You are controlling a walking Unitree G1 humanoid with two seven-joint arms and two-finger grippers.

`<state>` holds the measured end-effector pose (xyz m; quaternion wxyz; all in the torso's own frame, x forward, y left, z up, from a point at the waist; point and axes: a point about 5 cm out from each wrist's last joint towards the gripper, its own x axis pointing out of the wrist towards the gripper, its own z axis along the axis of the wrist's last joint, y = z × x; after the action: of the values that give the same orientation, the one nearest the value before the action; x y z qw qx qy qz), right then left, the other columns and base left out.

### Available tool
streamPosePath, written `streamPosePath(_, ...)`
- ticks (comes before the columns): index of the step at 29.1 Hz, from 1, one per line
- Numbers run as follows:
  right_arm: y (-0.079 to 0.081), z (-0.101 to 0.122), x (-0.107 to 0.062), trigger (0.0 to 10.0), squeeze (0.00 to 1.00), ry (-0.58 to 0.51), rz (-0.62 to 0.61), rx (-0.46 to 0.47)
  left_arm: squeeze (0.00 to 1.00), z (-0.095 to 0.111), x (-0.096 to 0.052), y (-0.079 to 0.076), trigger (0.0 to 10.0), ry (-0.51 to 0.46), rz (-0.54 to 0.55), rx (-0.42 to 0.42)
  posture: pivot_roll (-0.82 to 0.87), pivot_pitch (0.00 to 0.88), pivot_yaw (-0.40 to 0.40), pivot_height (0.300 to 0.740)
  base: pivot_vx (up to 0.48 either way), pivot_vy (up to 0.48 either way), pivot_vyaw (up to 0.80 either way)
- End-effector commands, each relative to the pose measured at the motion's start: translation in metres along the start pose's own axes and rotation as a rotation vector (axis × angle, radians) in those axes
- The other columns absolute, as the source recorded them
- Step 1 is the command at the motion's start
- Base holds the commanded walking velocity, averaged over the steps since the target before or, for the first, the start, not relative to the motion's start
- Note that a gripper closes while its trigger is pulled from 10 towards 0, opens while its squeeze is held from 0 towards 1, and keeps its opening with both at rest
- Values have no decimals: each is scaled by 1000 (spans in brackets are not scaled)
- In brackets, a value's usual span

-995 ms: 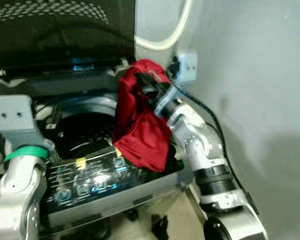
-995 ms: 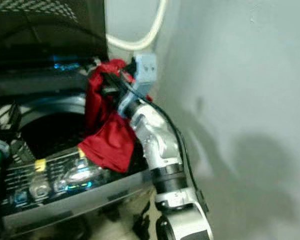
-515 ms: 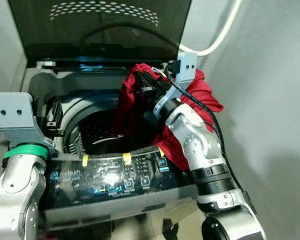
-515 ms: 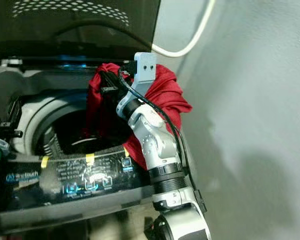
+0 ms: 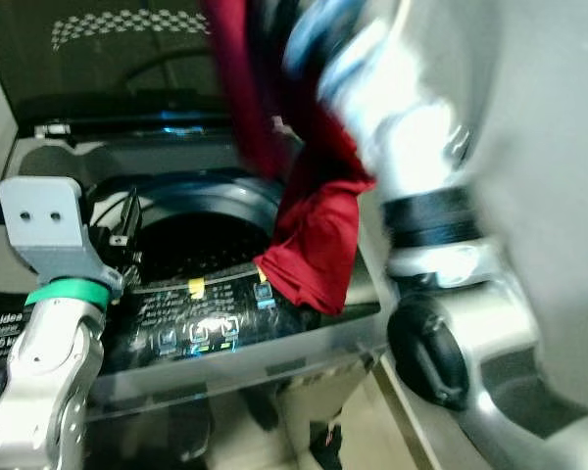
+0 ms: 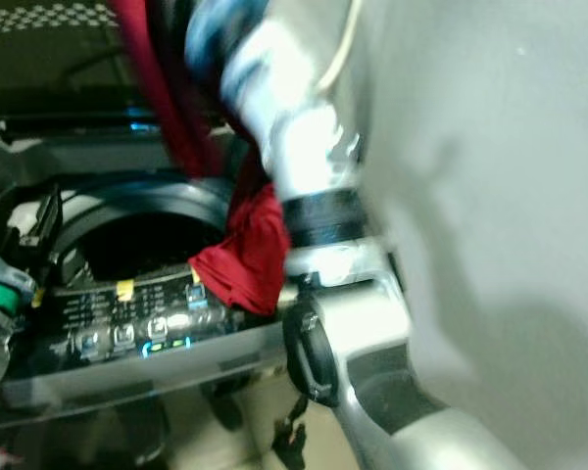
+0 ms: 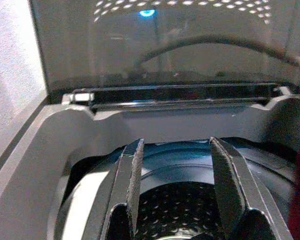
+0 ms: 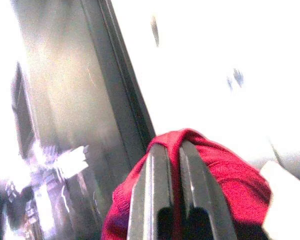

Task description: Clothes washing

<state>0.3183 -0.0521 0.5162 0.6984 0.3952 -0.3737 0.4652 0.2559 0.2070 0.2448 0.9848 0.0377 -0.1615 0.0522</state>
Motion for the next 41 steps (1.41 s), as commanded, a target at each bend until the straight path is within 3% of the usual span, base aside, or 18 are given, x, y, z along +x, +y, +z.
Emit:
streamPosePath(1,-12,26,4,10000,0,-118,-71,107,0,-3,-1,0,10000,12,10,-6,226,37,-51,740,0,0,0)
streamPosePath(4,-19,15,0,10000,0,-43,-101,65,0,-4,-1,0,10000,13,12,-8,217,36,-53,740,0,0,0)
streamPosePath(5,-32,-9,-11,10000,0,73,-147,27,0,-4,-1,-1,10000,13,12,-9,217,36,-53,740,0,0,0)
streamPosePath(6,-32,-9,-11,10000,0,73,-147,27,0,-4,-1,-1,10000,13,12,-9,217,36,-53,740,0,0,0)
streamPosePath(8,-53,-65,-45,10000,0,336,-202,-58,0,-5,0,-2,10000,13,8,-12,212,37,-49,740,0,0,0)
streamPosePath(10,-53,-65,-45,10000,0,336,-202,-58,0,-5,0,-2,10000,13,8,-12,212,37,-49,740,0,0,0)
streamPosePath(11,-70,-131,-100,10000,0,715,-194,-195,0,-5,1,-3,10000,12,2,-14,210,39,-47,740,0,0,0)
streamPosePath(12,-70,-131,-100,10000,0,715,-194,-195,0,-5,1,-3,10000,12,2,-14,210,39,-47,740,0,0,0)
streamPosePath(13,-77,-156,-132,10000,0,872,-194,-242,0,-5,1,-4,10000,12,-1,-15,210,39,-47,740,0,0,0)
streamPosePath(15,-84,-178,-169,10000,0,1026,-192,-285,0,-5,1,-4,10000,12,-6,-16,214,40,-48,740,0,0,0)
streamPosePath(17,-86,-184,-177,10000,0,1059,-194,-286,0,-5,1,-4,10000,12,-7,-16,215,40,-48,740,0,0,0)
streamPosePath(22,-95,-184,-187,10000,0,1082,-256,-305,0,-4,0,-4,10000,14,-9,-16,218,43,-49,740,0,0,0)
streamPosePath(32,-102,-167,-177,10000,0,1074,-265,-358,0,-8,-3,-9,10000,55,-55,-19,218,45,-48,740,0,0,0)
streamPosePath(35,-107,-158,-170,10000,0,1076,-266,-434,0,-24,-6,-7,10000,296,-123,106,218,32,-40,740,0,0,0)
streamPosePath(37,-107,-158,-170,10000,0,1076,-266,-434,0,-24,-6,-7,10000,296,-123,106,218,32,-40,740,0,0,0)
streamPosePath(41,-109,-148,-159,10000,0,1040,-266,-442,0,-18,-4,3,10000,392,-146,155,229,27,-34,740,0,0,0)
